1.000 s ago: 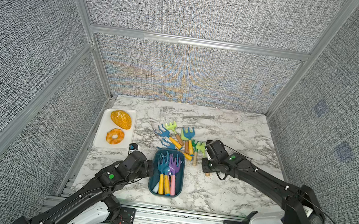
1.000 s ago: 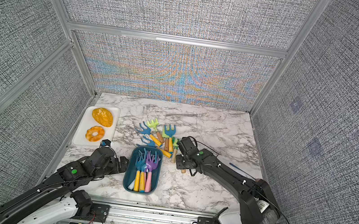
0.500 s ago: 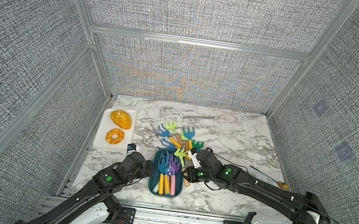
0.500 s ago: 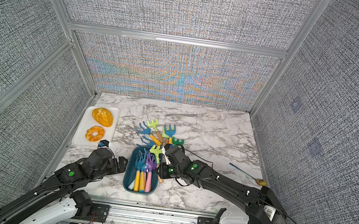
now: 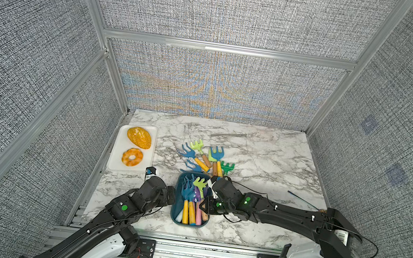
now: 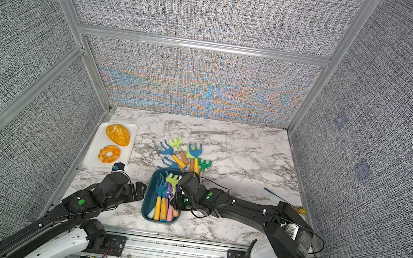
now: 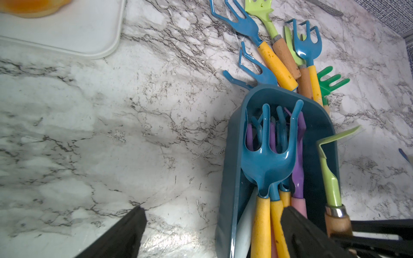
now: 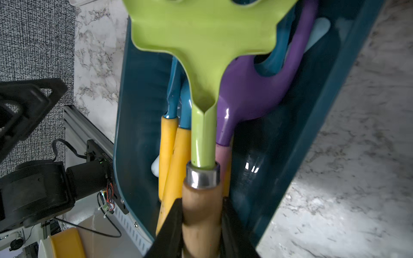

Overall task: Put the rake into the storage box
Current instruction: Place the rake in the storage box, then pick up the rake at the center of the board.

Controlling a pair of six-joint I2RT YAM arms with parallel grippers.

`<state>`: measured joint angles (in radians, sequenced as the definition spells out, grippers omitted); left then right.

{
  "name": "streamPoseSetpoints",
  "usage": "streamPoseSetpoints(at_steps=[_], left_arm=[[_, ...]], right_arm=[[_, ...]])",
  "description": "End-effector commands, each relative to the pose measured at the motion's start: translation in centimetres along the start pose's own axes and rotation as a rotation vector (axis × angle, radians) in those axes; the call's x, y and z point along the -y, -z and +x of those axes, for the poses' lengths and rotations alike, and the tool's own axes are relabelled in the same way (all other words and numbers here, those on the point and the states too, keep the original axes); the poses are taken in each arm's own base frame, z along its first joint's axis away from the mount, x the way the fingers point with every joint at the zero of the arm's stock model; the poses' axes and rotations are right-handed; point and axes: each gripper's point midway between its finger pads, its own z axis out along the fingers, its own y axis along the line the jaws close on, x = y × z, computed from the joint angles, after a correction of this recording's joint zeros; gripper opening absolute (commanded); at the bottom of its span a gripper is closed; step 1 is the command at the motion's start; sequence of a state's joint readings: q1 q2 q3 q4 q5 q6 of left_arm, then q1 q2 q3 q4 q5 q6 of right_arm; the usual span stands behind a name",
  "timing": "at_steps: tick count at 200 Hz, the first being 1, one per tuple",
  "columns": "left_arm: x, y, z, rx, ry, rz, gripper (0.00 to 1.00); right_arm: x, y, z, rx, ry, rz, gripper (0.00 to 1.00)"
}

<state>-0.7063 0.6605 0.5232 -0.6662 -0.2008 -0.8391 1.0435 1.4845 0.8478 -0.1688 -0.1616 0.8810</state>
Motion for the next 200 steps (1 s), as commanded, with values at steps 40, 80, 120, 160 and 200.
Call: streamPoseSetpoints(at_steps=[40,80,120,160,200], left_arm=[[1.1,-0.7,-0.1,-0.023,-0.004,0.026,0.99],[2.8,-2.3,0.7,-0.094,-0.018,0.068,0.99],[4.7,-3.8,1.8,-0.207,-0.047,0.102,0.99],[5.8,-5.2,2.3,-0.240,-0.028,0.129,0.99],[5.9,-5.3,2.1,-0.240,-0.023,0.121,0.99]], right_arm=[[-1.3,2.0,-2.6,0.097,0.052,0.018,0.66],[1.1,5.1,-5.2,0.202,0.052,0.062,0.80],[6.3,7.8,-7.1,0.289,-0.001,0.123,0.91],[11.2,8.7,-9.2,0.326,-0.016,0.205,0.91],[14.7,7.6,-12.3,0.295,-0.005,0.375,0.77]])
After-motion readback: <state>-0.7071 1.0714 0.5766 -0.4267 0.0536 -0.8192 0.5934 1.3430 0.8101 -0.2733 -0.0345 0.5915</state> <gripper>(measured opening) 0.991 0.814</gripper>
